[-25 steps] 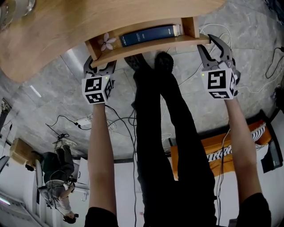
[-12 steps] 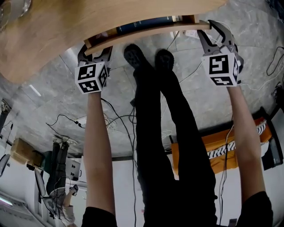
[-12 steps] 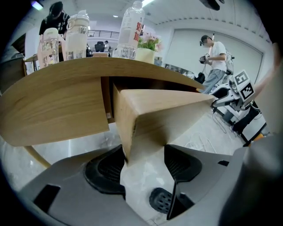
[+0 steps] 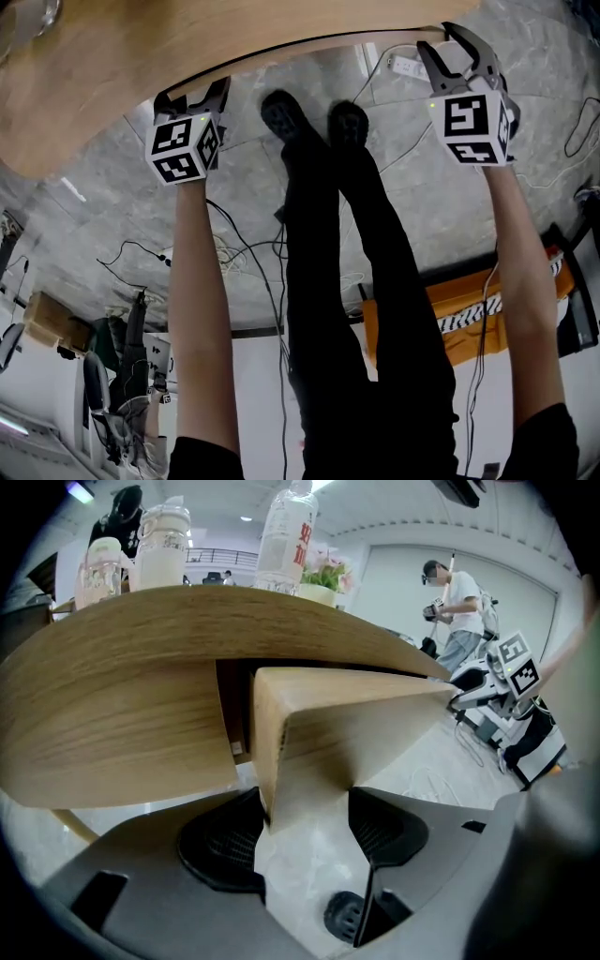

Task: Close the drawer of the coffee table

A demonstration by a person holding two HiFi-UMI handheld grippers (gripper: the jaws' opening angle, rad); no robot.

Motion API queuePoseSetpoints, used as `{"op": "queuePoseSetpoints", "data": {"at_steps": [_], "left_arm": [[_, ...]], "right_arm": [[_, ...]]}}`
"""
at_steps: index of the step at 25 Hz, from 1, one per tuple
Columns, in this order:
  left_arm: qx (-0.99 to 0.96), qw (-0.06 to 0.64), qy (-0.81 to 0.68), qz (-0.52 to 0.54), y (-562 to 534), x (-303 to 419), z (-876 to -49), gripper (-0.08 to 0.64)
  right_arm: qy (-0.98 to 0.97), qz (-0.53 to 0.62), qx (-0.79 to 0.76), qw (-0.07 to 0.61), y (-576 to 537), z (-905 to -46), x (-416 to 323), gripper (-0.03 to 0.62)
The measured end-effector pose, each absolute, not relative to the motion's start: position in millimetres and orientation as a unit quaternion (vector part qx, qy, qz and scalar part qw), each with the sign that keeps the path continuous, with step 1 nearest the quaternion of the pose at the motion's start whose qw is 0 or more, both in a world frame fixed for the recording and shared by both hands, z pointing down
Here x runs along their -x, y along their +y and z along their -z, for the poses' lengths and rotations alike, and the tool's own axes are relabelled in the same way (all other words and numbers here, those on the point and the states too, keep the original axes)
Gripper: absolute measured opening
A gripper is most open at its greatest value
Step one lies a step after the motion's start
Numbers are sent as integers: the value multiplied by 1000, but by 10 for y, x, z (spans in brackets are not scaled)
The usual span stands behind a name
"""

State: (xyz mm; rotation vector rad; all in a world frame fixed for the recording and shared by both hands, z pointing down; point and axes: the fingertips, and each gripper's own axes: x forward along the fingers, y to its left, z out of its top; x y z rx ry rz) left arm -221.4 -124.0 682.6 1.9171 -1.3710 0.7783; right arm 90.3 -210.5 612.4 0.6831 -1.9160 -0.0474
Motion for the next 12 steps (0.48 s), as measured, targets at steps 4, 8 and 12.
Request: {"op": "queuePoseSetpoints", "data": {"at_steps": [4, 8, 12], "left_arm": [[-729, 324, -524, -298, -1301, 2245, -6826, 290], [-728, 328, -523, -298, -1281, 2234, -6813, 290], [-728, 332, -521, -298, -1285, 2221, -6809, 290]], "right_arm": [[-799, 22, -293, 525, -2167, -6123, -870, 173], [-797, 21, -297, 525, -2150, -6109, -881, 173], [-796, 14, -296, 527, -2157, -6111, -893, 173]]}}
